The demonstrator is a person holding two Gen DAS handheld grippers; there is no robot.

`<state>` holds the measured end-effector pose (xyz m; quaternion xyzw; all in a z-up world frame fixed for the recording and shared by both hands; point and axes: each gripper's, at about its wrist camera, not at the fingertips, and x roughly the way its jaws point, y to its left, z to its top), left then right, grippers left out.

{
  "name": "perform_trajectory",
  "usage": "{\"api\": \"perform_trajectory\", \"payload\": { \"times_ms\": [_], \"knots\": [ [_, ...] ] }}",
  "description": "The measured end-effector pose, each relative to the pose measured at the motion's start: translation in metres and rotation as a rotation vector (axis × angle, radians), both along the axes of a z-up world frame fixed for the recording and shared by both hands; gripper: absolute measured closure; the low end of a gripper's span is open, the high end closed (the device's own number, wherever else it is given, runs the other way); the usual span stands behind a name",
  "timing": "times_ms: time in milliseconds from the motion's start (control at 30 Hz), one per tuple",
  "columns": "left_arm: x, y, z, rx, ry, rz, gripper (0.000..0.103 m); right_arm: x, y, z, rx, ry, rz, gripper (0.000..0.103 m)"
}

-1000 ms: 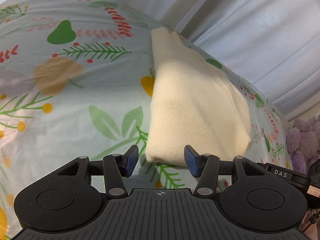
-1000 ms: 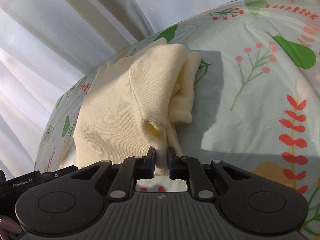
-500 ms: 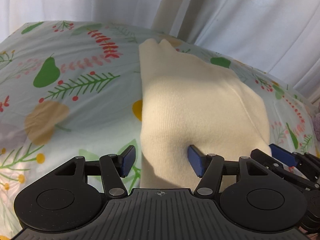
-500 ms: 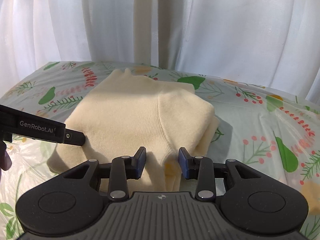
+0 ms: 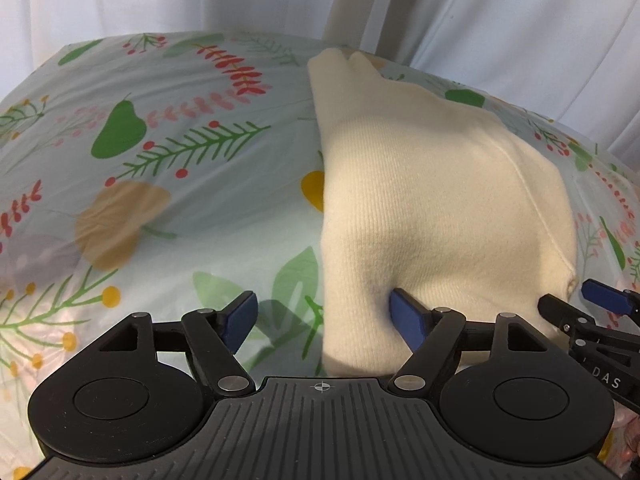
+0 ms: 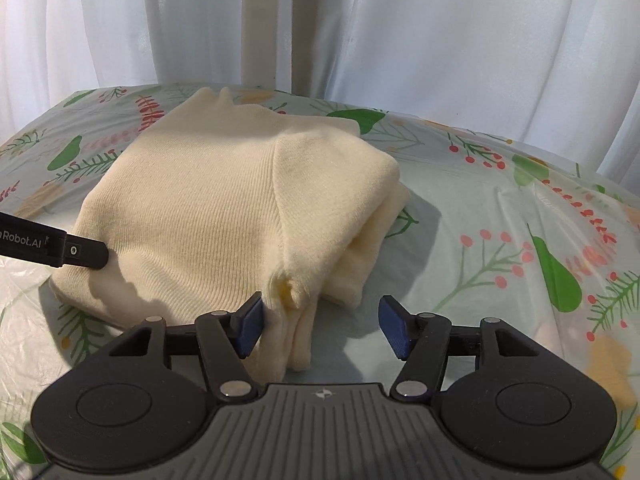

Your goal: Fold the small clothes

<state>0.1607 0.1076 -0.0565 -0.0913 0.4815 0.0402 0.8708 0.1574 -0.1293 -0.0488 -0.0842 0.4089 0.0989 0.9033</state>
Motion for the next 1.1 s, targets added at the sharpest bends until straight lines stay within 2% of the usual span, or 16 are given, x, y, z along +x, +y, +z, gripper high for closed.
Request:
{"api": "perform_trajectory", "payload": {
  "times_ms": [67,133,167,267,367,467,600,667,833,933,1100],
  "knots": [
    [-0.012,0.005,0.002,0.031,0.010,0.012,0.019,-0.008,0.000,0.005,-0.028,0.016,-0.027,0.033],
    [-0.026,0.009,0.004,0.023,0.017,0.025,0.019,-0.020,-0.002,0.008,-0.020,0.055,-0.056,0.020],
    [-0.034,0.009,0.006,0.020,0.031,0.029,0.020,-0.029,-0.003,0.008,-0.008,0.096,-0.060,0.018],
    [-0.053,0.001,0.007,0.104,0.060,0.020,0.021,-0.049,-0.005,0.004,0.031,0.166,-0.045,0.005],
    [-0.067,-0.008,0.011,0.134,0.049,0.019,0.017,-0.065,-0.007,0.007,0.070,0.204,-0.059,0.004],
    [-0.074,-0.015,0.017,0.102,0.024,0.018,0.009,-0.068,-0.007,0.015,0.111,0.241,-0.074,0.004],
    [-0.068,-0.023,0.023,0.111,0.059,-0.014,0.009,-0.069,-0.005,0.030,0.121,0.201,-0.108,0.004],
    [-0.065,-0.026,0.025,0.119,0.064,-0.036,0.008,-0.065,-0.002,0.038,0.090,0.186,-0.113,0.004],
    [-0.063,-0.027,0.036,0.094,0.067,-0.043,0.006,-0.051,0.010,0.047,-0.023,0.231,-0.094,0.004],
    [-0.062,-0.029,0.041,0.105,0.060,-0.048,0.006,-0.049,0.011,0.051,-0.013,0.237,-0.128,0.004],
    [-0.060,-0.036,0.045,0.183,0.056,-0.072,0.006,-0.049,0.012,0.050,-0.025,0.246,-0.176,0.004]
  ]
}}
